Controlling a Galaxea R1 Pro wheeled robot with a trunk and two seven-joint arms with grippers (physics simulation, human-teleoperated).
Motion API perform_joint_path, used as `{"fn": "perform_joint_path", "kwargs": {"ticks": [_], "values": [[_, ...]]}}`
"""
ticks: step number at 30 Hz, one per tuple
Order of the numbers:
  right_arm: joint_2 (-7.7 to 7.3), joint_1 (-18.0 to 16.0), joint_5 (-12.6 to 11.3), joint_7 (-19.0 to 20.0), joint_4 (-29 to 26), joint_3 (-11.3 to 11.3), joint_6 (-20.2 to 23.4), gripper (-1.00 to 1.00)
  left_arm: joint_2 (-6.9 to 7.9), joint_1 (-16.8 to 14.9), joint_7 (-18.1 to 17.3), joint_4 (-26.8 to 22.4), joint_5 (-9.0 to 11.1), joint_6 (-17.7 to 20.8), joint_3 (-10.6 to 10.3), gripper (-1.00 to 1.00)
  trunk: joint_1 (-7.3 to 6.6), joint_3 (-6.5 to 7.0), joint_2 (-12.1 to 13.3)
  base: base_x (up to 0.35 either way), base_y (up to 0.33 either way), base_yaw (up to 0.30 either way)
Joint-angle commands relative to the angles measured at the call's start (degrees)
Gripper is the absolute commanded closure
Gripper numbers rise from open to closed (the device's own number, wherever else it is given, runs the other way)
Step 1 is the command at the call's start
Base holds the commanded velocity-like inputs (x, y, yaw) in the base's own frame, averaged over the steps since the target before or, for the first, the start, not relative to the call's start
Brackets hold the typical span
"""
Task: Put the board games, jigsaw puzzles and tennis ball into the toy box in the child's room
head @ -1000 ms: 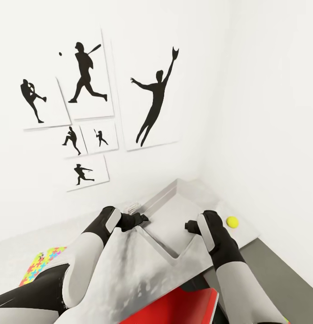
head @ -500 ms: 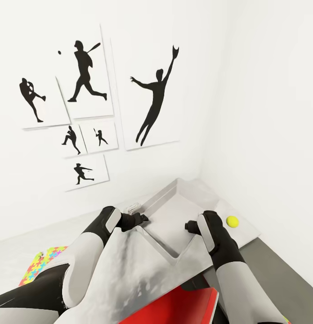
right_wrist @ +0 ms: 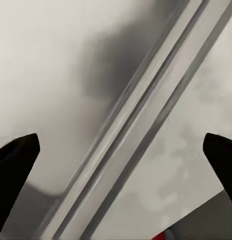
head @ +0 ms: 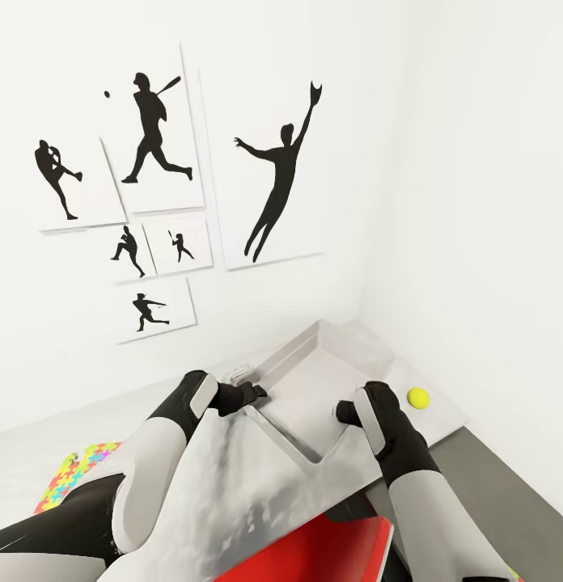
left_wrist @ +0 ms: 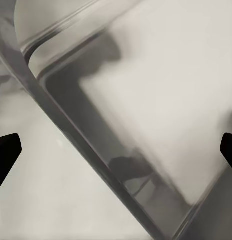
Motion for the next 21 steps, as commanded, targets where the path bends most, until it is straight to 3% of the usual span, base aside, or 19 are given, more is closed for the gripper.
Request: {"fn": "perform_joint_path", "kwargs": {"ticks": [1, 2, 3, 21], "values": [[0.03, -0.1, -0.6, -0.5, 0.4, -0.1, -0.1, 1.00, -0.05, 0.0, -0.1, -0.1, -0.1, 0.3, 0.4, -1.00, 0.04, -0.13, -0.1, 0.000, 0.000, 0.000], [0.03, -0.1, -0.6, -0.5, 0.6, -0.1, -0.2, 1.00, -0.05, 0.0, -0.1, -0.1, -0.1, 0.3, 0.4, -1.00, 0.04, -0.13, -0.1, 0.000, 0.000, 0.000], [0.00, -0.1, -0.6, -0.5, 0.9, -0.2, -0.6, 1.00, -0.05, 0.0, -0.1, -0.1, -0.1, 0.3, 0.4, 1.00, 0.04, -0.13, -0.1, 0.000, 0.000, 0.000], [0.01, -0.1, -0.6, -0.5, 2.3, -0.2, -2.0, 1.00, -0.05, 0.0, -0.2, -0.1, -0.1, 0.3, 0.5, 1.00, 0.04, -0.10, -0.1, 0.000, 0.000, 0.000]]}}
